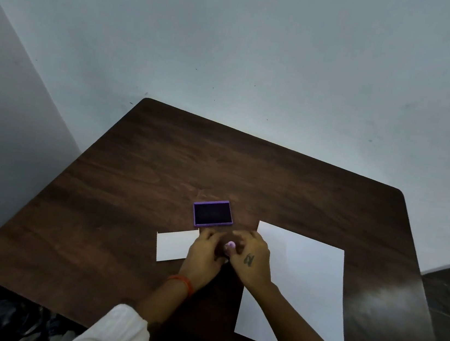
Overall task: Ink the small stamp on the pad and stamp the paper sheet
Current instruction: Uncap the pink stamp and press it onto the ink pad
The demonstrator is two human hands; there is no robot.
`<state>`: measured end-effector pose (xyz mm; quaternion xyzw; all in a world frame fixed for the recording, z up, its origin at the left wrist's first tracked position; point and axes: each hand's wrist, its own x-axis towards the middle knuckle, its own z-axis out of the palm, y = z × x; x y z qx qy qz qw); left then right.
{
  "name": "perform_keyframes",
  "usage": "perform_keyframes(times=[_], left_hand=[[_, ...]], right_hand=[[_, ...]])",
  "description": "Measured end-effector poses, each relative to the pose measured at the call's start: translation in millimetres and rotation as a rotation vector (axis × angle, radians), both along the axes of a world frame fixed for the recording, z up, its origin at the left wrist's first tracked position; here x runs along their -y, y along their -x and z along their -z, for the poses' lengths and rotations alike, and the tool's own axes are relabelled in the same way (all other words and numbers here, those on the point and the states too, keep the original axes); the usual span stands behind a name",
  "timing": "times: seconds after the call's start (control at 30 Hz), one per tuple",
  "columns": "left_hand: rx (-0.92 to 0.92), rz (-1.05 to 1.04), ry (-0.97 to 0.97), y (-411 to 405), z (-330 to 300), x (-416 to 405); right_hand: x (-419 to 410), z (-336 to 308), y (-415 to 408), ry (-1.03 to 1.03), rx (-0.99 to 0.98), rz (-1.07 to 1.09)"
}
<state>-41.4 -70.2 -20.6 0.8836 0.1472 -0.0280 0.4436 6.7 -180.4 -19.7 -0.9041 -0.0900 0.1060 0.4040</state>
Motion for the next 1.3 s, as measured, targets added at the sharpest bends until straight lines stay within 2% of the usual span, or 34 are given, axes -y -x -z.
perform_keyframes(times=[0.2, 0.4, 0.53, 0.67, 0.8, 0.97, 1.13, 1.23, 1.3], left_hand=[[-0.036, -0.016, -0.023, -12, 10, 10], [0.034, -0.023, -0.009, -17, 10, 11], [0.119, -0.084, 0.16, -16, 0, 6], [0.144, -0.111, 0.361, -14, -15, 1], [0.166, -0.122, 0.439, -12, -25, 0], [0.147, -0.139, 0.462, -11, -24, 0], [0.131, -0.133, 0.469, -10, -22, -3], [0.148, -0.125, 0.452, -11, -25, -2], [0.159, -0.108, 0.438, -11, -26, -1]], right_hand=[[8, 4, -4, 0.004, -0.052, -0.04], [14, -4, -10, -0.066, -0.053, -0.053], [19, -17, -15, -0.21, -0.06, 0.017], [23, -28, -20, -0.34, -0.198, 0.063], [24, -33, -20, -0.421, -0.276, 0.101], [25, -33, -21, -0.442, -0.324, 0.108], [33, -39, -24, -0.48, -0.36, -0.007], [31, -41, -25, -0.517, -0.443, 0.037], [30, -41, -24, -0.494, -0.429, 0.057]])
